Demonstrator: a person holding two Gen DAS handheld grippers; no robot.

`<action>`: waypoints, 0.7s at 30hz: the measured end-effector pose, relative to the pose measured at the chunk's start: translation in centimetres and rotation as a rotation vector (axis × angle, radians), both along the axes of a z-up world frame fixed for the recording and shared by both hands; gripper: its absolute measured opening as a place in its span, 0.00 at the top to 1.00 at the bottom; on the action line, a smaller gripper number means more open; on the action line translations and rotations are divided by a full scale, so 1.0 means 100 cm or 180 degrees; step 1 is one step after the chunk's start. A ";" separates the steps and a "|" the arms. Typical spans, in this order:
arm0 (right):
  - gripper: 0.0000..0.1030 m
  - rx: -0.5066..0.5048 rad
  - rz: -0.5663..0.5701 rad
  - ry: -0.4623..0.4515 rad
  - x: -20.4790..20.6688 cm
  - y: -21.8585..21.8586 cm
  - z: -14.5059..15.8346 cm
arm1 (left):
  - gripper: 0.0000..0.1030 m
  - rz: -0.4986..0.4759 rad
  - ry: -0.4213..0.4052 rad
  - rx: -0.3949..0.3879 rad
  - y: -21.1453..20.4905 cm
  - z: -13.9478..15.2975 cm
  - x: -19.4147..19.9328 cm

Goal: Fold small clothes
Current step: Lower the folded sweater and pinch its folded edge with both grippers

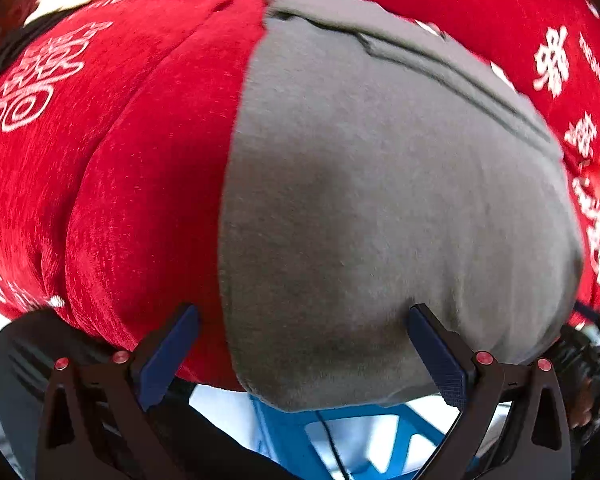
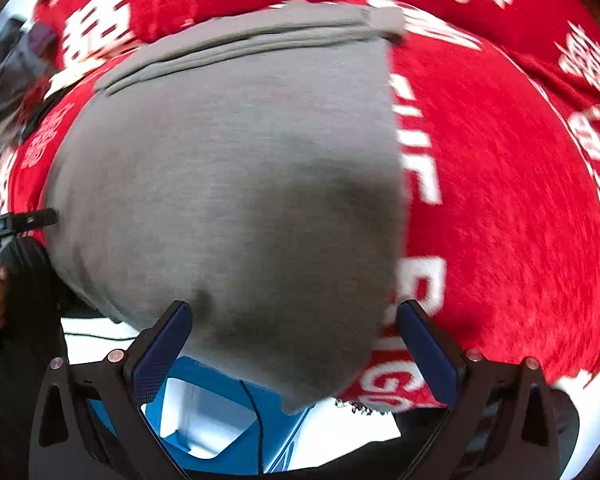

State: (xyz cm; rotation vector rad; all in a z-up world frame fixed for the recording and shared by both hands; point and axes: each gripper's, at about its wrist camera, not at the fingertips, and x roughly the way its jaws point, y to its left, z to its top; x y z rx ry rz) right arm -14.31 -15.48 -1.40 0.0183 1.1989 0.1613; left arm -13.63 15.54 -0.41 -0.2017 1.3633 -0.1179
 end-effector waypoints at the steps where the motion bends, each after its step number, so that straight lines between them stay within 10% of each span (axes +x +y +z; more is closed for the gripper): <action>1: 0.05 -0.0007 0.0052 -0.0014 0.000 0.003 0.001 | 0.00 -0.0063 -0.0006 -0.0028 -0.002 0.000 0.000; 6: 0.20 -0.0124 0.0078 -0.0087 -0.004 0.007 0.003 | 0.21 -0.0156 -0.0156 0.0083 -0.010 0.008 -0.001; 10: 0.52 0.0148 0.0039 -0.0087 -0.006 -0.002 0.009 | 0.55 -0.0096 -0.0203 -0.0022 -0.004 0.019 -0.003; 14: 0.52 0.0319 0.0110 0.0004 -0.004 -0.003 0.005 | 0.43 -0.0042 -0.0122 -0.0155 -0.001 0.014 -0.004; 16: 0.47 0.0413 0.0127 0.0030 -0.005 -0.006 0.005 | 0.02 -0.0151 0.0045 -0.0302 -0.005 0.006 -0.002; 21: 0.40 0.0362 0.0188 0.0041 -0.005 0.000 0.001 | 0.06 -0.0106 0.0237 -0.0118 -0.008 -0.007 -0.002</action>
